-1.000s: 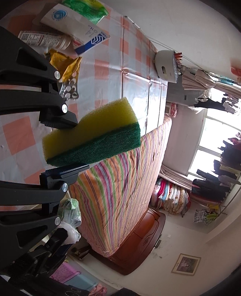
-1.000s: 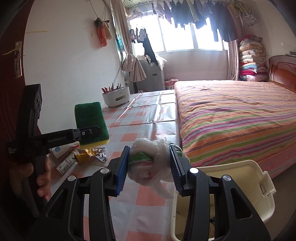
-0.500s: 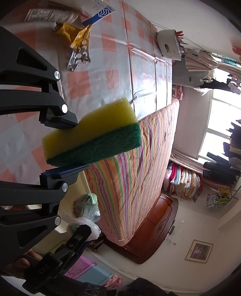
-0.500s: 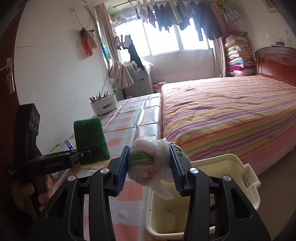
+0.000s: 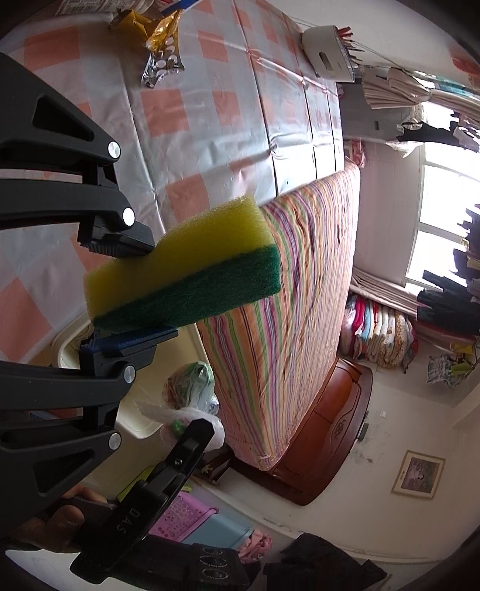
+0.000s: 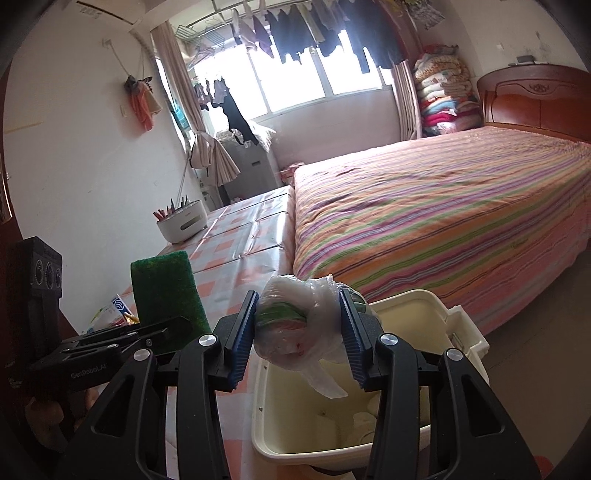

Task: Collect trash
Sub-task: 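Carry the sponge and plastic bag to the cream bin and open the right tool, then open the left tool to drop the sponge into the cream bin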

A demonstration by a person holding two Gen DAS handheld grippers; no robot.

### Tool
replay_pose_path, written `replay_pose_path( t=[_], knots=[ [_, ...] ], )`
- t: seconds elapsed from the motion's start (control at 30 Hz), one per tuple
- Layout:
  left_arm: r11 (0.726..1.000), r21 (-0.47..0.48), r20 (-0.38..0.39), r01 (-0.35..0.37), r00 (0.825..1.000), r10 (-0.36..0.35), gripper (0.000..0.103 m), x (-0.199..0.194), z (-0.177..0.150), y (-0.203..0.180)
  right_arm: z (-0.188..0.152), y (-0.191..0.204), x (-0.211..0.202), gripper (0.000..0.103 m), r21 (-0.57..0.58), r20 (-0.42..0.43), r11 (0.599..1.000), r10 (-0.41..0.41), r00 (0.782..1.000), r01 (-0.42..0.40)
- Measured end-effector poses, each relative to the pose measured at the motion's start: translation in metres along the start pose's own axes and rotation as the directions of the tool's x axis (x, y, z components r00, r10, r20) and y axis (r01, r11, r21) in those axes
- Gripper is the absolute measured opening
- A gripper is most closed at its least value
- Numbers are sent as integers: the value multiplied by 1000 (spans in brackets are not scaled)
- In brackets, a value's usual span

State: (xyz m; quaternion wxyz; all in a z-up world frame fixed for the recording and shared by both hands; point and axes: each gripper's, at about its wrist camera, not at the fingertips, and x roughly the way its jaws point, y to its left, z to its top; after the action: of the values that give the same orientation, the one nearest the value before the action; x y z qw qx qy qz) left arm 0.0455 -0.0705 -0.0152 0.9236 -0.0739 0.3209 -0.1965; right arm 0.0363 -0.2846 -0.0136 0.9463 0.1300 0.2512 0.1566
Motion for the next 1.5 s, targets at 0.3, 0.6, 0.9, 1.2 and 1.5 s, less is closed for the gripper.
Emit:
replay_pose_path(
  t=[0.3, 0.6, 0.9, 1.2, 1.5],
  knots=[
    [999, 24, -9, 38, 999, -38, 33, 10, 3, -19, 2, -18, -1, 49, 82, 9, 996, -19, 1000, 18],
    [998, 18, -38, 68, 997, -67, 33, 24, 3, -25, 8, -28, -18, 49, 140, 83, 990, -17, 996, 6],
    [993, 52, -86, 107, 991, -102, 35, 37, -1, -44, 9, -33, -27, 55, 165, 134, 986, -17, 991, -6],
    [988, 89, -100, 126, 988, -117, 41, 41, -5, -60, 8, -42, -30, 56, 198, 157, 980, -17, 987, -14],
    [990, 112, -80, 85, 994, -77, 80, 33, -6, -64, 7, -40, -29, 58, 197, 159, 980, -7, 987, -25]
  ],
)
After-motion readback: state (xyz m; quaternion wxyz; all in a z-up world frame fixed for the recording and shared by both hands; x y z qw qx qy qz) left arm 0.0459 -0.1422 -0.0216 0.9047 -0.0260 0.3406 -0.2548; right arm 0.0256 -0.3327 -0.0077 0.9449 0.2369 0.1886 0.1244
